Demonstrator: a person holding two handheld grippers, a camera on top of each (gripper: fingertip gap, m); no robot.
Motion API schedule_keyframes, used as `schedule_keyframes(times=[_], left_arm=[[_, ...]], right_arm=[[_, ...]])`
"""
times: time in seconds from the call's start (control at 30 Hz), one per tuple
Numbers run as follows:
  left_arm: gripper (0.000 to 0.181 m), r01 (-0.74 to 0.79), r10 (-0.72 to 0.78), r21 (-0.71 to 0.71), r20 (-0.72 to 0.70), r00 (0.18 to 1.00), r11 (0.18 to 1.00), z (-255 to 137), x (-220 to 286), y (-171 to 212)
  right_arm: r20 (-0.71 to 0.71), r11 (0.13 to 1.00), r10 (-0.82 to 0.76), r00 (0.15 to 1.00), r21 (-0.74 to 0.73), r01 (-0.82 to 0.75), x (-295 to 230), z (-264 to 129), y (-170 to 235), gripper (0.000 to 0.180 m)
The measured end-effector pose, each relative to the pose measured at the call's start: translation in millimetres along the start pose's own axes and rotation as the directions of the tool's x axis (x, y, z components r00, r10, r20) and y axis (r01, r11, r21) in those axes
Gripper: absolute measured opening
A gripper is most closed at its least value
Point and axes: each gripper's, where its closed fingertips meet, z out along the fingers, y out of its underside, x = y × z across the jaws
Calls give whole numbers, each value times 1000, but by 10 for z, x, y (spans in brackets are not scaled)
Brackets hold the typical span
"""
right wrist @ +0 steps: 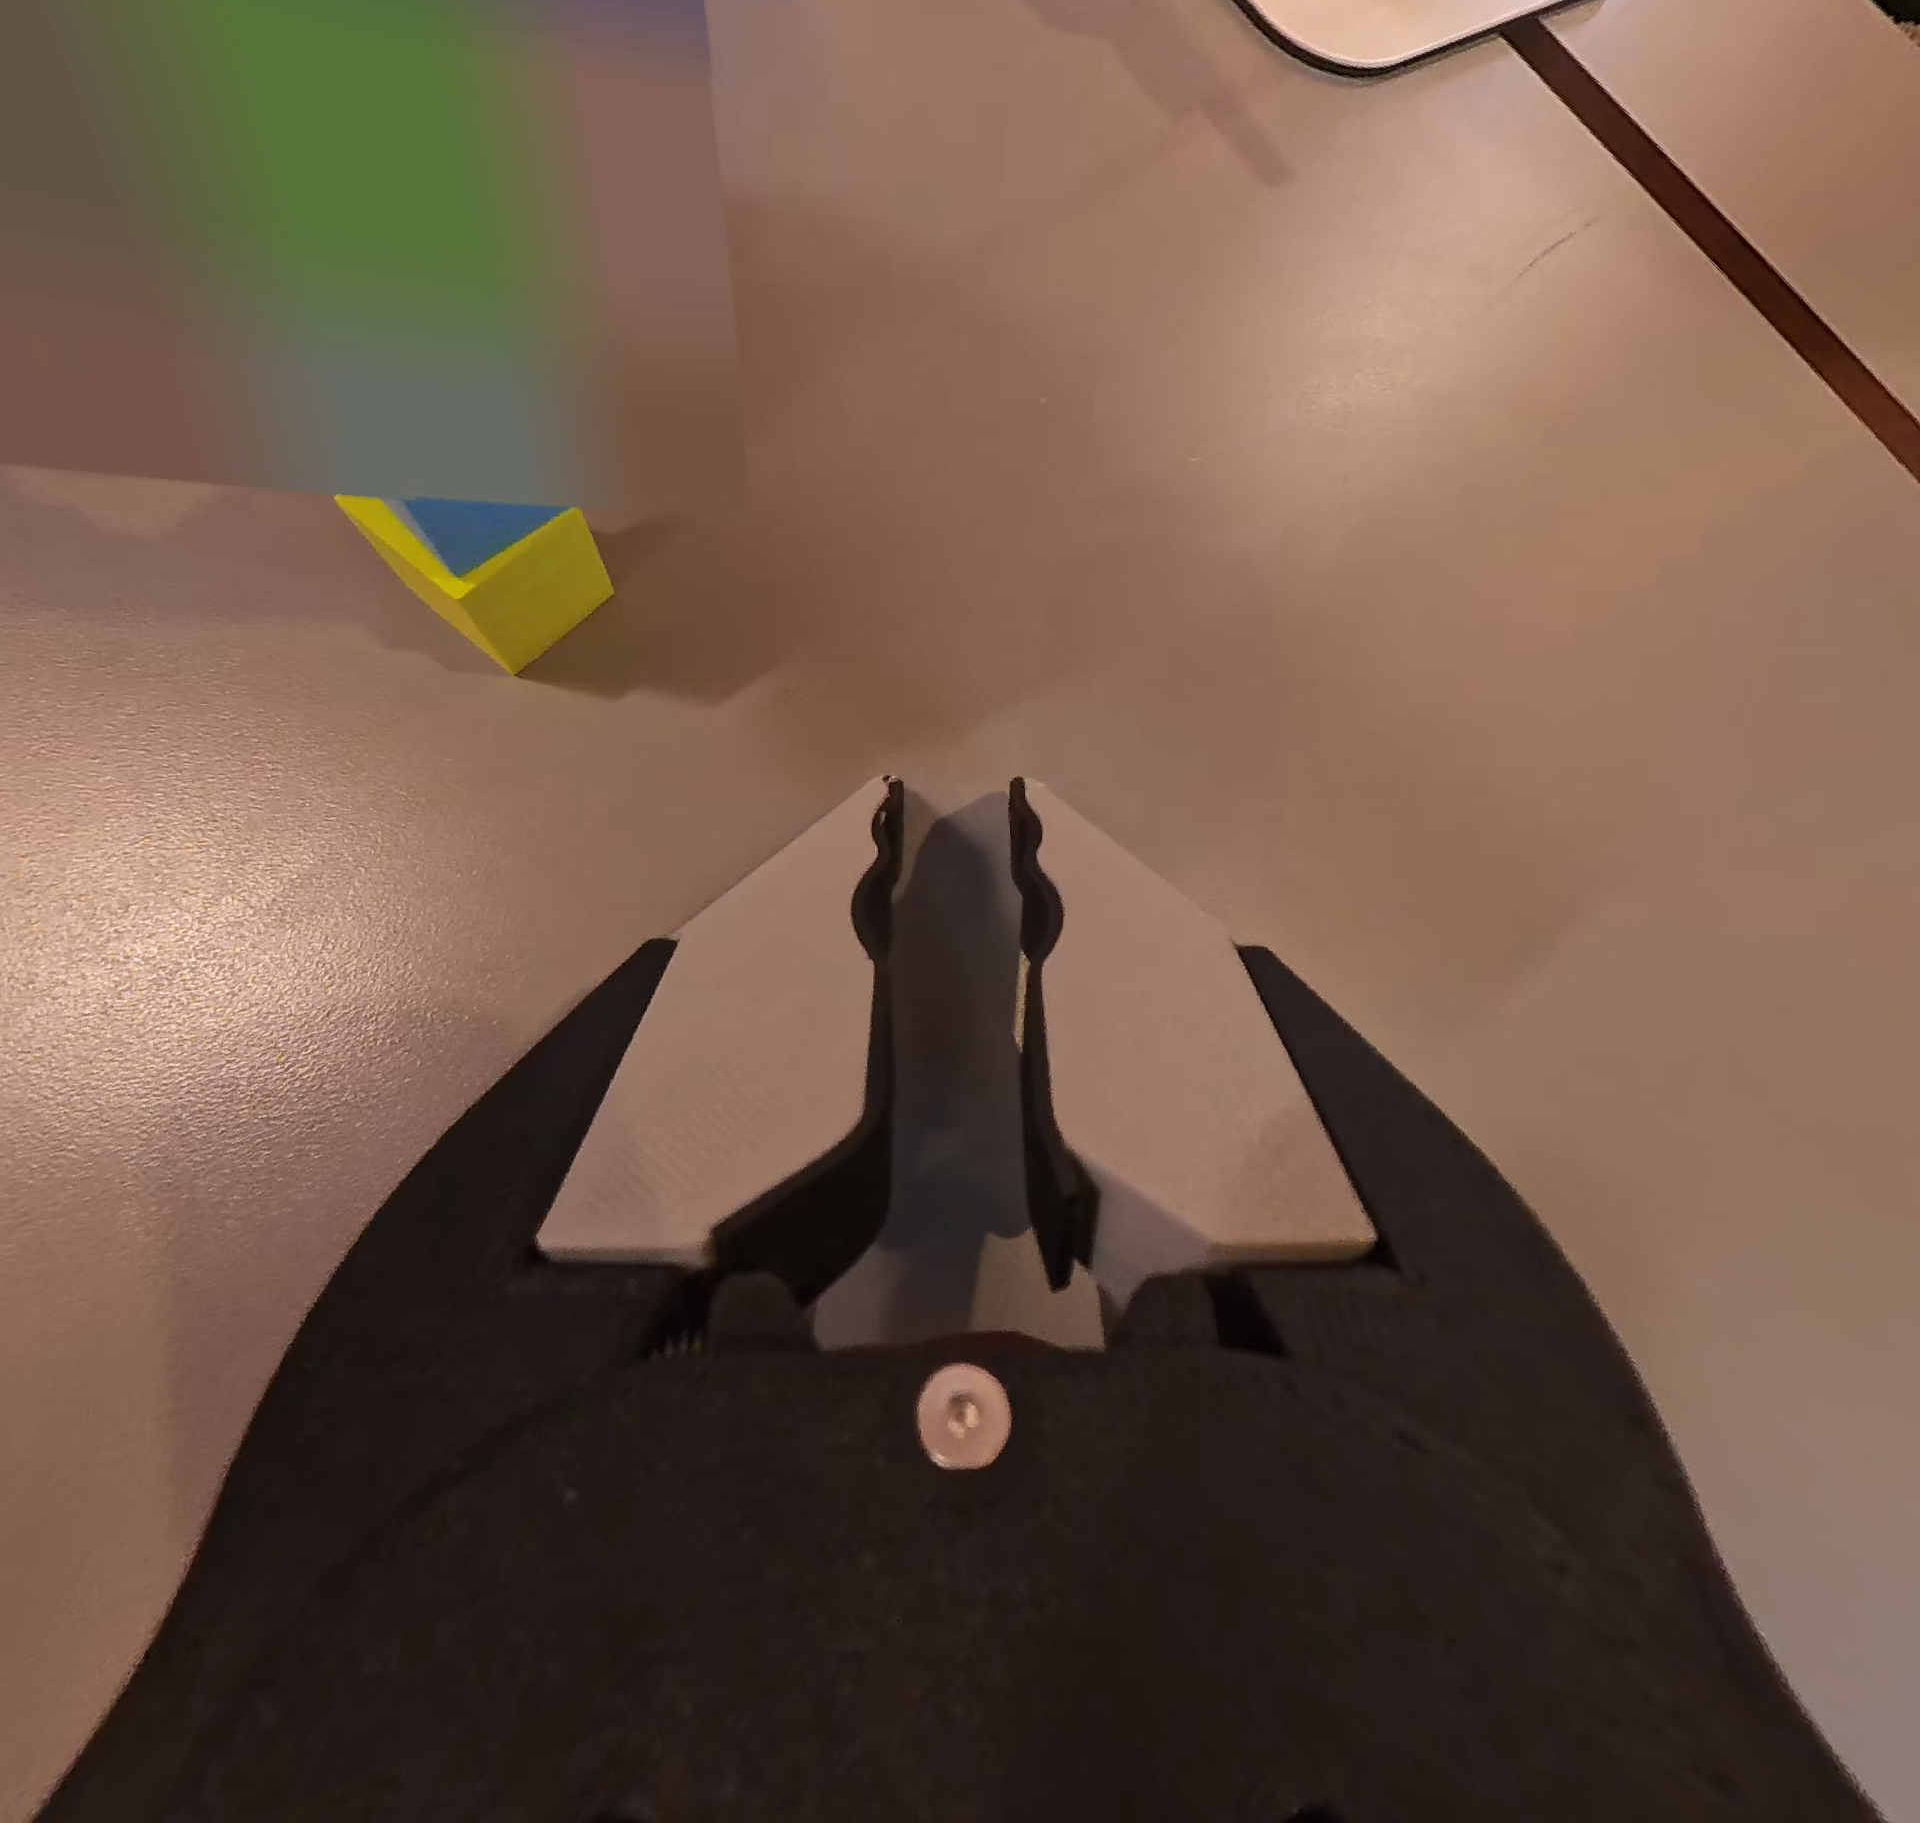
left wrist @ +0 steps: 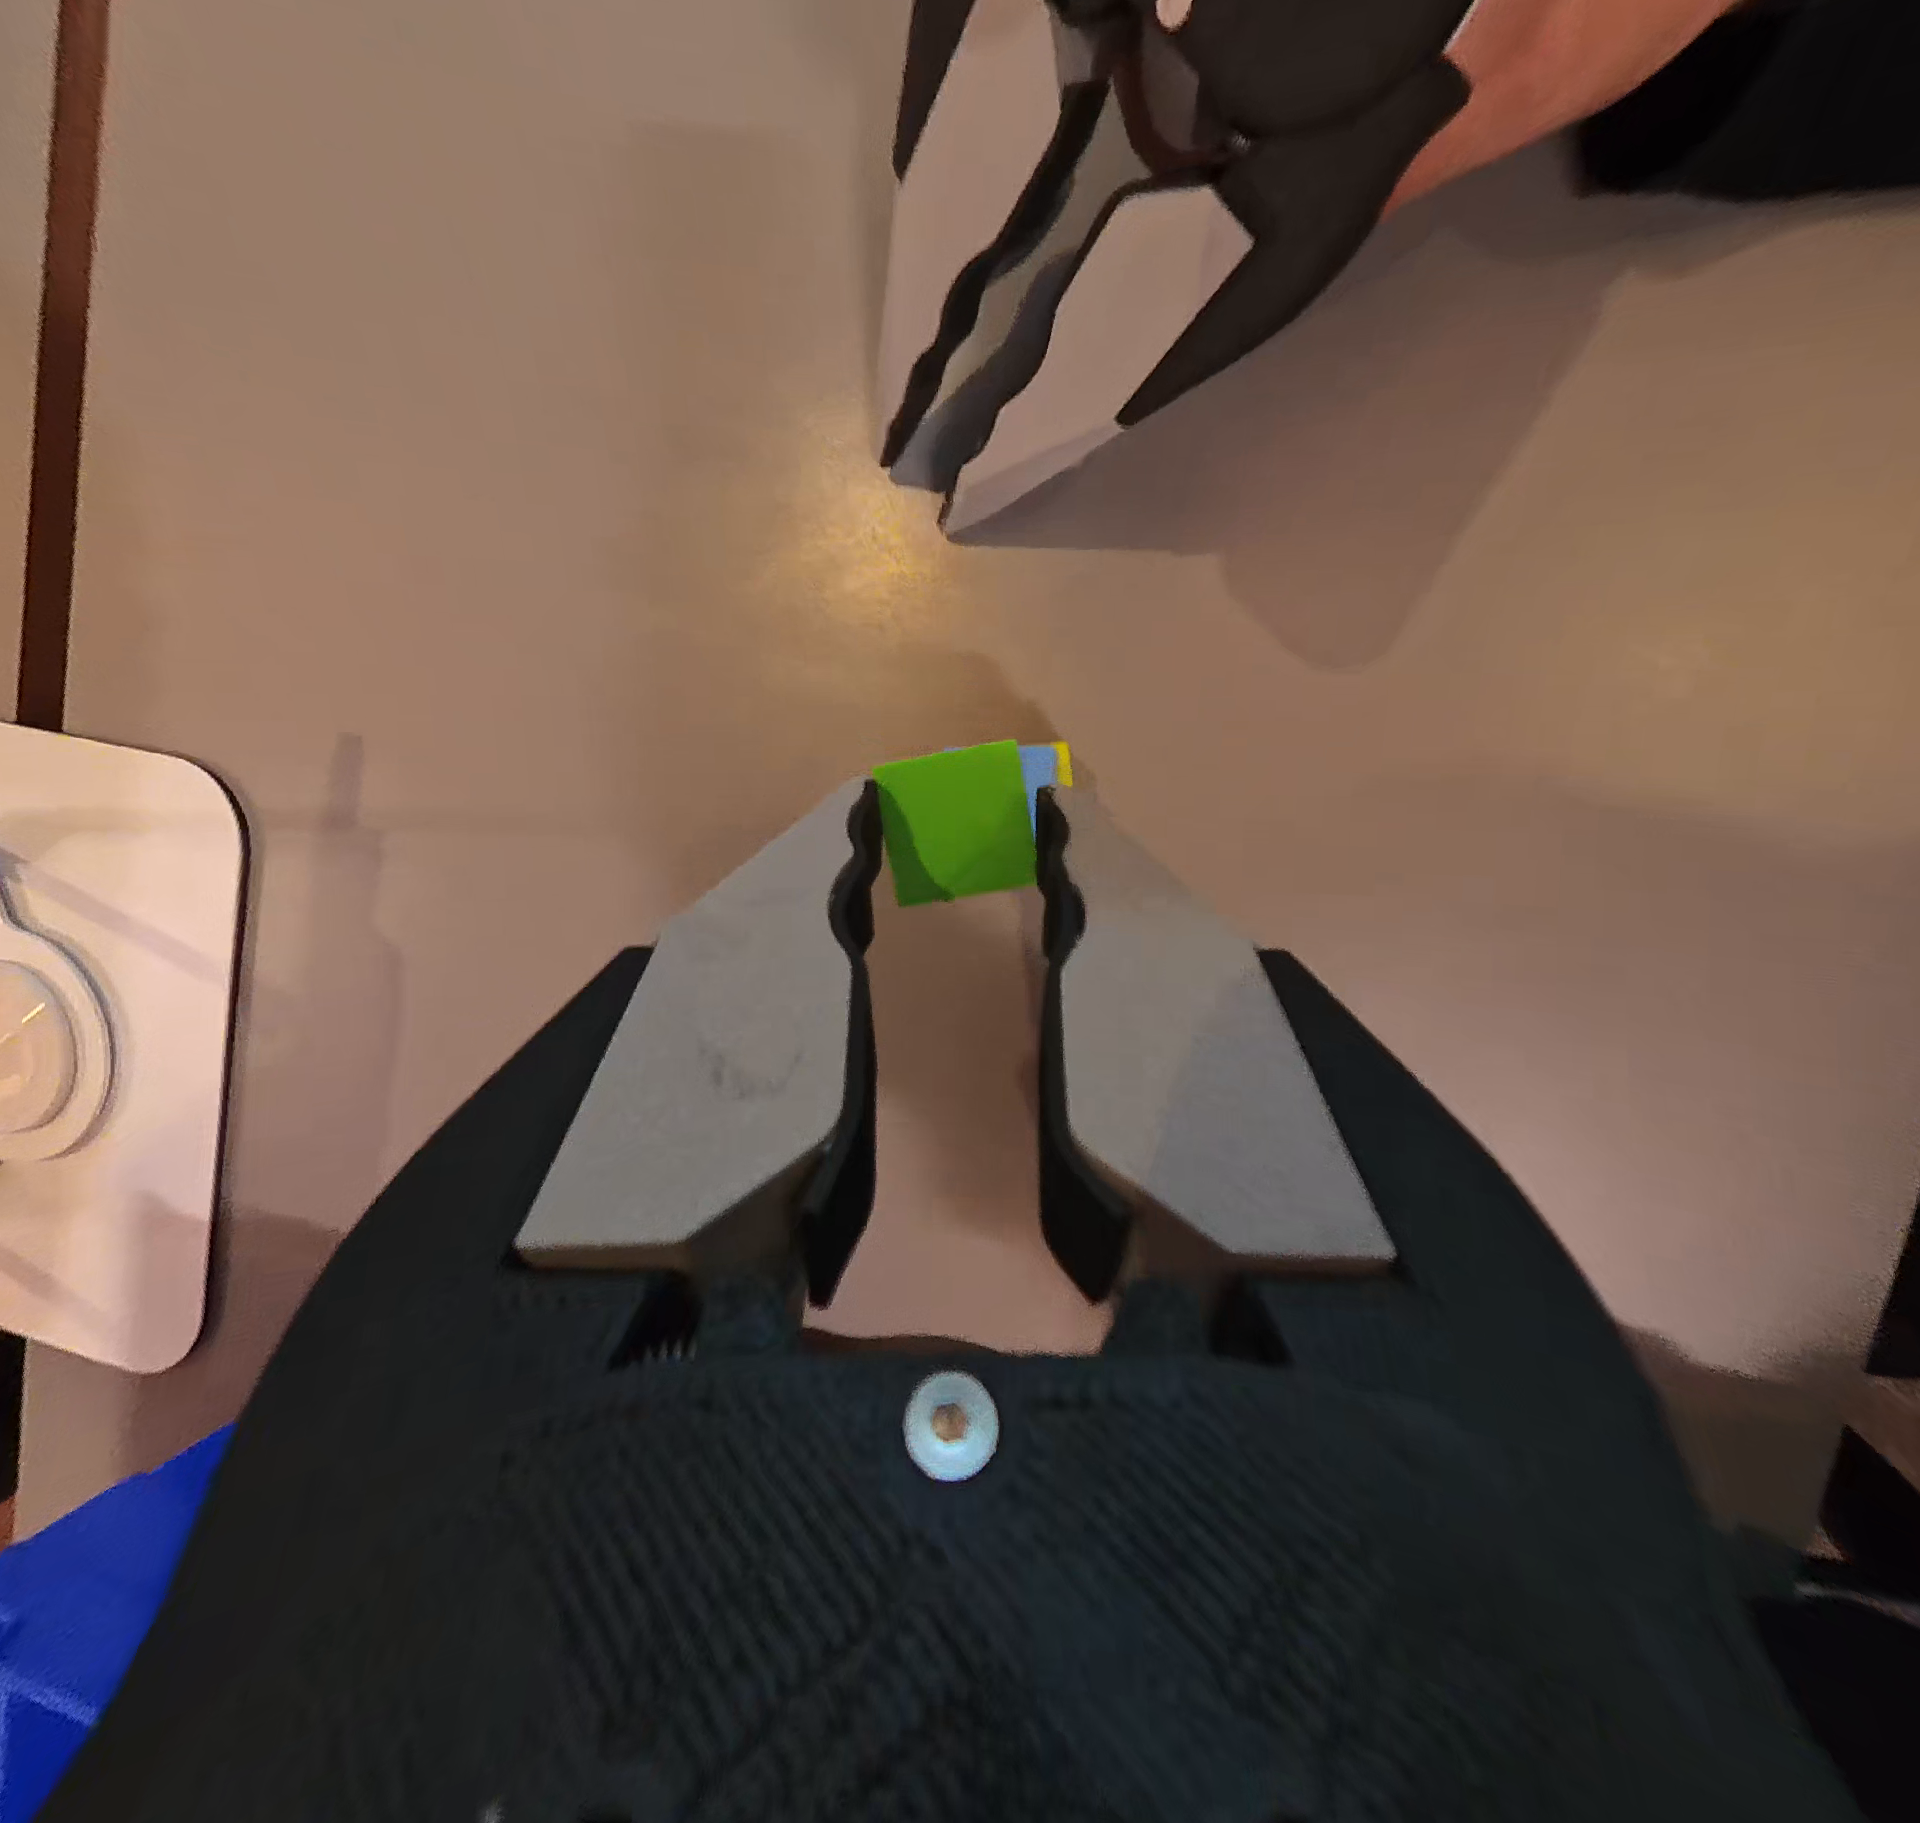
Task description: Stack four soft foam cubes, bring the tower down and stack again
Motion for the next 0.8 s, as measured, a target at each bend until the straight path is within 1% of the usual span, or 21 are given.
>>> schedule_keyframes(times=[0.07,0.3,0.8], left_arm=[[27,-16,16,-21,2,1000,1000,26,22,26],[27,-88,86,-42,-53,995,995,157,84,2],[27,-149,141,-48,-132,981,988,230,104,38]], right_arm=[[-2,1000,0,1000,0,0,-1,-1,0,18],[-3,1000,-2,1000,0,2,-2,-1,1,18],[8,1000,6,1000,0,-6,-6,3,0,17]])
